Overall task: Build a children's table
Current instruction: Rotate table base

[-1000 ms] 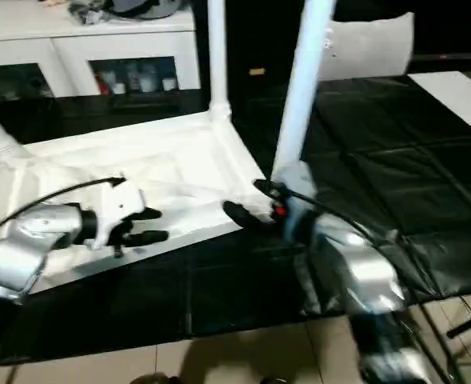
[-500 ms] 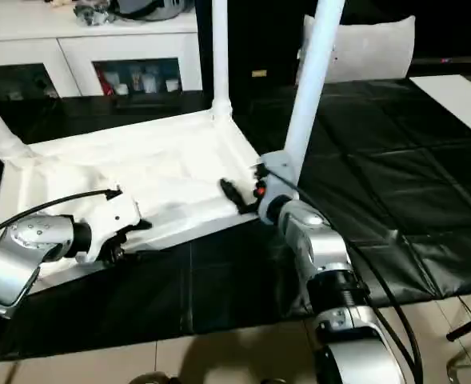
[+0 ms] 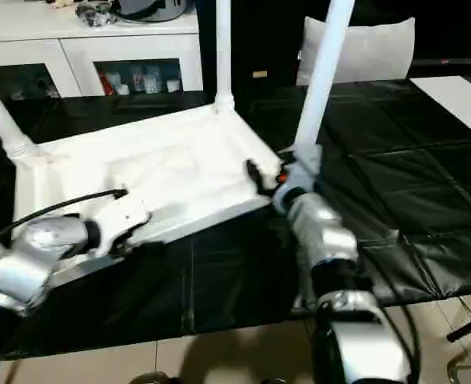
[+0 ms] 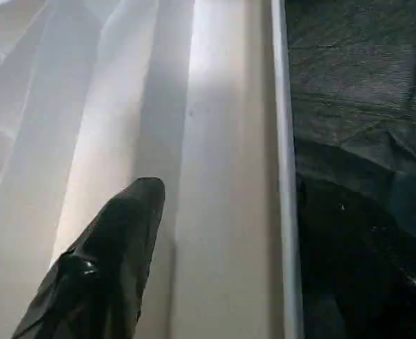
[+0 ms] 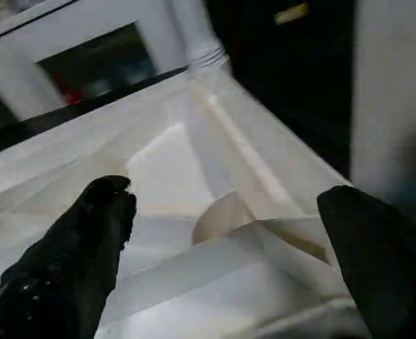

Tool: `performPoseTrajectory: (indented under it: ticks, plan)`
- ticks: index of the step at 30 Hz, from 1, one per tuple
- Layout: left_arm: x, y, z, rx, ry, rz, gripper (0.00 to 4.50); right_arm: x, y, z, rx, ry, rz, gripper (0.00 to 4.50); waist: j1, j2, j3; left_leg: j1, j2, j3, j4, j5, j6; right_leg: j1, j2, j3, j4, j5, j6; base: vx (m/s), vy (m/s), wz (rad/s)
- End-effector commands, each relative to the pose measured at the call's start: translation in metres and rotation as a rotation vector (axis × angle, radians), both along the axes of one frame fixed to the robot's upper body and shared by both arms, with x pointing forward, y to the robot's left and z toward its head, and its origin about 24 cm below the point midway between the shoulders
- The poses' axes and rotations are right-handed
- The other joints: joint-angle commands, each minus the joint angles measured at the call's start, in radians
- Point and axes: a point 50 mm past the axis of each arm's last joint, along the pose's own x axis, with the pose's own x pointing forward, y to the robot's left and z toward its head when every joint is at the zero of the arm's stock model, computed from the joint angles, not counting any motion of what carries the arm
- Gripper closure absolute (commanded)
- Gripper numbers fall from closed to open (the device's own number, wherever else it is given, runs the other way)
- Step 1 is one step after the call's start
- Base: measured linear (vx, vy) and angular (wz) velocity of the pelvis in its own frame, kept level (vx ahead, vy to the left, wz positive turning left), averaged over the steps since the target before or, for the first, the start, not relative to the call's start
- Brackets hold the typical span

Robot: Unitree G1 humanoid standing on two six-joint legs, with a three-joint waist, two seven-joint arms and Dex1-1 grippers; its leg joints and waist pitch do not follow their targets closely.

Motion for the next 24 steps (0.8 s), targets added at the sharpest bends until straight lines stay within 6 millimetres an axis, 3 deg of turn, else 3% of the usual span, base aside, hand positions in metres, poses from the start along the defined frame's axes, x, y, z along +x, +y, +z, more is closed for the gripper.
performPoseTrajectory:
  ticks: [1,2,7,11,13,16,19,20,24]
  plan:
    - [0.006,0.011,0.000,0.046,-0.034,0.064,1.00,0.003,-0.031,0.008,-0.020,-0.025,-0.148,0.00,-0.009,-0.005,-0.074,0.020,0.052,-0.019,-0.073,-0.269,-0.004,0.041,-0.065,0.057,-0.062,-0.320,-0.173,0.000,0.000,0.00]
    - [0.007,0.010,-0.001,0.048,-0.041,0.068,1.00,0.003,-0.034,0.008,-0.031,-0.026,-0.165,0.00,-0.009,-0.009,-0.073,0.018,0.053,-0.018,-0.074,-0.261,0.000,0.042,-0.066,0.057,-0.062,-0.316,-0.173,0.000,0.000,0.00]
    - [0.011,0.008,-0.002,0.052,-0.080,0.075,1.00,0.001,-0.054,0.007,-0.066,-0.023,-0.257,0.00,-0.007,-0.009,-0.072,0.020,0.051,-0.017,-0.072,-0.269,0.003,0.040,-0.066,0.055,-0.067,-0.359,-0.160,0.000,0.000,0.00]
    - [0.016,0.008,-0.004,0.060,-0.119,0.098,1.00,-0.003,-0.067,0.007,-0.099,-0.035,-0.305,0.00,-0.010,-0.022,-0.072,0.012,0.048,-0.017,-0.071,-0.255,0.008,0.046,-0.065,0.052,-0.068,-0.378,-0.137,0.000,0.000,0.00]
    - [0.017,0.010,-0.004,0.071,-0.136,0.115,1.00,-0.008,-0.073,0.005,-0.099,-0.037,-0.324,0.00,-0.013,-0.024,-0.070,0.012,0.045,-0.015,-0.068,-0.257,0.019,0.043,-0.065,0.051,-0.073,-0.405,-0.129,0.000,0.000,0.00]
    - [0.020,0.013,-0.003,0.076,-0.169,0.138,1.00,-0.019,-0.080,0.002,-0.121,-0.045,-0.338,0.00,-0.018,-0.025,-0.069,0.013,0.046,-0.017,-0.068,-0.256,0.031,0.040,-0.064,0.049,-0.082,-0.449,-0.101,0.000,0.000,0.00]
    - [0.023,0.012,0.001,0.054,-0.215,0.143,1.00,-0.027,-0.078,0.001,-0.161,-0.072,-0.298,0.00,-0.022,-0.019,-0.071,0.013,0.048,-0.020,-0.070,-0.265,0.030,0.039,-0.062,0.048,-0.082,-0.443,-0.102,0.000,0.000,0.00]
    - [0.023,0.006,0.006,-0.035,-0.229,0.140,1.00,-0.031,-0.075,0.003,-0.199,-0.107,-0.258,0.00,-0.025,-0.008,-0.071,0.011,0.046,-0.021,-0.069,-0.274,0.027,0.040,-0.062,0.047,-0.081,-0.436,-0.108,0.000,0.000,0.00]
    - [0.019,-0.005,0.011,-0.178,-0.227,0.132,1.00,-0.029,-0.074,0.012,-0.238,-0.176,-0.221,0.00,-0.030,-0.018,-0.070,0.010,0.050,-0.021,-0.069,-0.295,0.030,0.039,-0.066,0.046,-0.083,-0.438,-0.126,0.000,0.000,0.00]
